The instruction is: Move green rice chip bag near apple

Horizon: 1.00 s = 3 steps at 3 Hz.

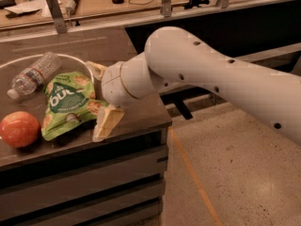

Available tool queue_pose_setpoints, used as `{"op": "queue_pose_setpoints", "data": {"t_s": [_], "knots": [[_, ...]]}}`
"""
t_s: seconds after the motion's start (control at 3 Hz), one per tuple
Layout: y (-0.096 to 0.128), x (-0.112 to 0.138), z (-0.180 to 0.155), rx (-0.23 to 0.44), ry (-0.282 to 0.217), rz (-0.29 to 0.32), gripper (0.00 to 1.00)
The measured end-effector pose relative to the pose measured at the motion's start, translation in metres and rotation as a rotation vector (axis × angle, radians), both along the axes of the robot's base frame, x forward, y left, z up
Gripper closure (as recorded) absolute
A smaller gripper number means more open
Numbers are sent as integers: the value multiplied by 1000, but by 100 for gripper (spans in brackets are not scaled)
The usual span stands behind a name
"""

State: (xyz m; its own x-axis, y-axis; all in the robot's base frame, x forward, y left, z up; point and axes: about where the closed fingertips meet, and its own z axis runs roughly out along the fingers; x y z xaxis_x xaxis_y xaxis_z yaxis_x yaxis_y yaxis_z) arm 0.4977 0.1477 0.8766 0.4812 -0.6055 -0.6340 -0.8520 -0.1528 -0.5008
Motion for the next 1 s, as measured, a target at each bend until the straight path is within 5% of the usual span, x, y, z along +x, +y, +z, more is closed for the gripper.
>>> {"op": "queue_pose_setpoints", "data": {"t_s": [0.67, 1.0], "knots": [[-50, -1, 31, 18, 3, -99, 0], [-50, -1, 31, 17, 3, -99, 0]]}}
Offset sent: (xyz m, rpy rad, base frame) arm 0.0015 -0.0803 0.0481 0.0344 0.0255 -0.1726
